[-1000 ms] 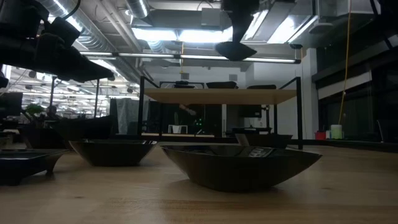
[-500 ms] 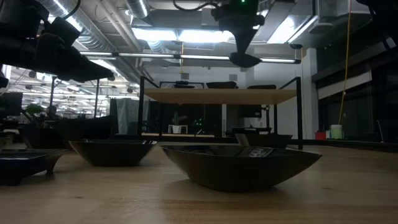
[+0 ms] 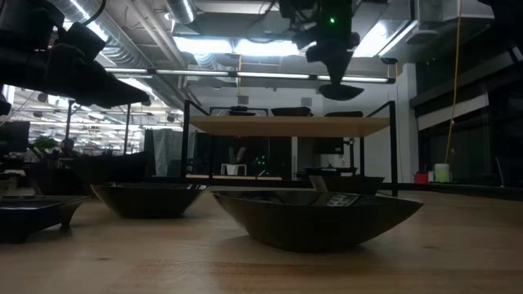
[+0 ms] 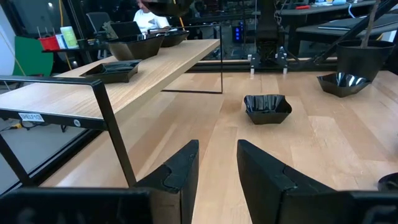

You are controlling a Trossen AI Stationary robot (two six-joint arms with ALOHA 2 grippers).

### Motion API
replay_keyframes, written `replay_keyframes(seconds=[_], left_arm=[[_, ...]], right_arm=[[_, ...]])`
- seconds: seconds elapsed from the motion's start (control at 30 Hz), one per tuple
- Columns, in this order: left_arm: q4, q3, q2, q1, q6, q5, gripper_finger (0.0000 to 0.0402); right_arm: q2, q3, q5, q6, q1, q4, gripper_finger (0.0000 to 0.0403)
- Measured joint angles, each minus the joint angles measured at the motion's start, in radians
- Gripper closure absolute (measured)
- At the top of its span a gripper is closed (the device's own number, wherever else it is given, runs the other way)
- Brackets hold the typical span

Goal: Pick & Place Mini shaped plates
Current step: Stack the leaf-shaped plate on top of the leaf-shaped plate on the shelf, then stack the distorted square plate on top of the distorted square plate on the shelf

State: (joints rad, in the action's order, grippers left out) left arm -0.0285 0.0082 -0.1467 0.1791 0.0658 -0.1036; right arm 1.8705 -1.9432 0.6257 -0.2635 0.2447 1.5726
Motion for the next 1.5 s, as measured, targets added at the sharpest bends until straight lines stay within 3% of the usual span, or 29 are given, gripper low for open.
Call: replay_keyframes(seconds=[0.53, 0.77, 1.3, 1.5], left_arm=[[0.0, 0.0, 0.0, 0.0, 0.0, 0.0, 0.0297], [0.0, 0.0, 0.0, 0.0, 0.0, 0.0, 0.0297], [0.0, 0.0, 0.0, 0.0, 0.0, 0.0, 0.0297], [0.0, 0.0, 0.0, 0.0, 0.0, 0.0, 0.0297]], right_arm=[[-0.018, 0.091, -0.028, -0.039, 0.059, -0.009, 0.0389], [-0.018, 0.091, -0.049, 0.043, 0.06, -0.057, 0.037], [-0.018, 0.091, -0.08, 0.113, 0.055, -0.065, 0.025], [-0.018, 0.091, -0.109, 0.111, 0.019, -0.077, 0.0235]])
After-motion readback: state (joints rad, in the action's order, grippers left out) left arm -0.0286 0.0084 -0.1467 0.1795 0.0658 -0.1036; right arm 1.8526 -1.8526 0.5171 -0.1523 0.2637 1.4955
